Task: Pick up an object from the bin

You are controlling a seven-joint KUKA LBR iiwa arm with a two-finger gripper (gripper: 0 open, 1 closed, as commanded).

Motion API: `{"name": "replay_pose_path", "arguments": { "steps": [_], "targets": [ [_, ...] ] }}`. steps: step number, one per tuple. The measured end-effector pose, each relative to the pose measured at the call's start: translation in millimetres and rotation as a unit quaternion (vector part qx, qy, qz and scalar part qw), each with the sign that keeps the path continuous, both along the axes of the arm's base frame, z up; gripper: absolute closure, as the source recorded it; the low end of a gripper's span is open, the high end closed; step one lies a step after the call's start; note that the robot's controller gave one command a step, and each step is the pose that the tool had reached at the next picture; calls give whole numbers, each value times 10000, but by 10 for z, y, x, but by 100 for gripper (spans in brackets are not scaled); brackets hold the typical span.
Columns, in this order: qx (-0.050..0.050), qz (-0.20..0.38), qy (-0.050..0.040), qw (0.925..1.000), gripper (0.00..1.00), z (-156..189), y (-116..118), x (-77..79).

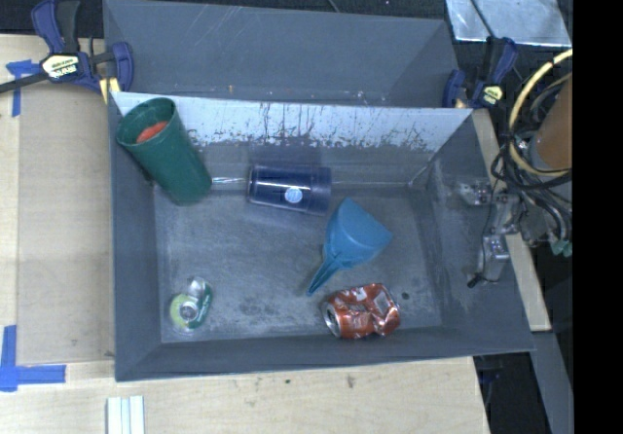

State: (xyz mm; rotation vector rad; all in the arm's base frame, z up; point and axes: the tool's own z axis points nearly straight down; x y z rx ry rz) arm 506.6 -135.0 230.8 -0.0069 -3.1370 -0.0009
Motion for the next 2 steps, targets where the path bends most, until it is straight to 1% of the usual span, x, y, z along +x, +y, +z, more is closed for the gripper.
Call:
{"name": "replay_pose_path", "arguments": {
  "steps": [1,2],
  "targets": [
    [-9,20,-43,10000,0,47,8,16],
    [-8,492,-49,9988,0,-637,436,16]
  ]
}}
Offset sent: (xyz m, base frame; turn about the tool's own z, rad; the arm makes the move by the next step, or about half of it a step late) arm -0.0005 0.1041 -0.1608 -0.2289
